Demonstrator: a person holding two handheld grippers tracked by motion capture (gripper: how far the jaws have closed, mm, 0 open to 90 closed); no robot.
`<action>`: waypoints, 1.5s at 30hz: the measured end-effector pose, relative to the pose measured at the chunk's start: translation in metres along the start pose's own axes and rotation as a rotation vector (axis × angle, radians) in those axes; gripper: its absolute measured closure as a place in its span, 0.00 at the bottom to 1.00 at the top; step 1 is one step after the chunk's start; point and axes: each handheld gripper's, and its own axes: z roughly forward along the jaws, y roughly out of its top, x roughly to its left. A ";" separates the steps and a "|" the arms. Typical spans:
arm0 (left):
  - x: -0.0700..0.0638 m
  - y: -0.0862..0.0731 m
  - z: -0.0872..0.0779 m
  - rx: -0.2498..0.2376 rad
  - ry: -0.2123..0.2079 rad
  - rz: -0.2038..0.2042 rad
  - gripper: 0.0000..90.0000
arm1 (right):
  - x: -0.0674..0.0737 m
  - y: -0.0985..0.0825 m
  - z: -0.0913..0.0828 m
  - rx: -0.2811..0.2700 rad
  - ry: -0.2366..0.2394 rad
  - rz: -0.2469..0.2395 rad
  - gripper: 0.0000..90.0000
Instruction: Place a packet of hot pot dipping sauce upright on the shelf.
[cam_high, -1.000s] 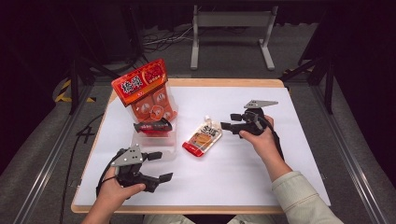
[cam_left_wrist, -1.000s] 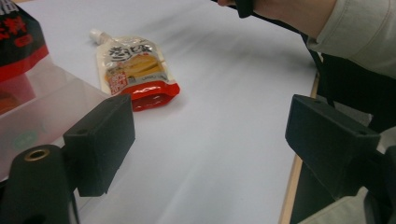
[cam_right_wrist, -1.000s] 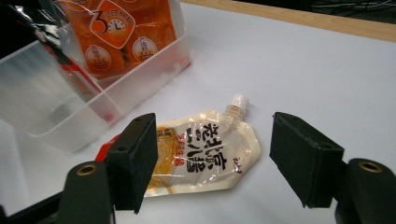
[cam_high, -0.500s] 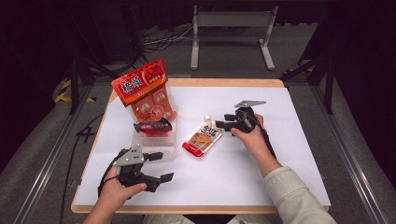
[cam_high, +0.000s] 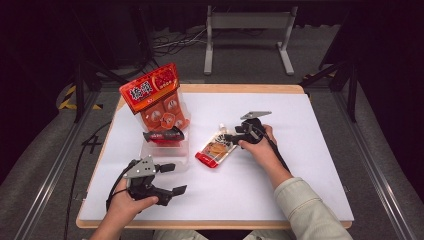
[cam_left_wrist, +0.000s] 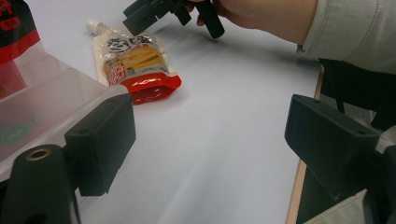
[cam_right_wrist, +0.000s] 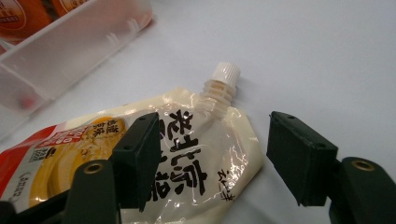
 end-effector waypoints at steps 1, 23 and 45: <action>0.000 0.000 0.000 0.000 0.000 0.000 0.19 | 0.000 0.000 0.000 0.000 0.000 0.000 0.39; -0.003 0.001 0.003 0.008 -0.017 0.017 0.19 | 0.015 -0.008 0.010 0.030 -0.141 -0.097 0.68; -0.002 0.001 0.004 0.009 -0.009 0.007 0.19 | 0.024 0.009 -0.023 -0.086 -0.046 -0.138 0.99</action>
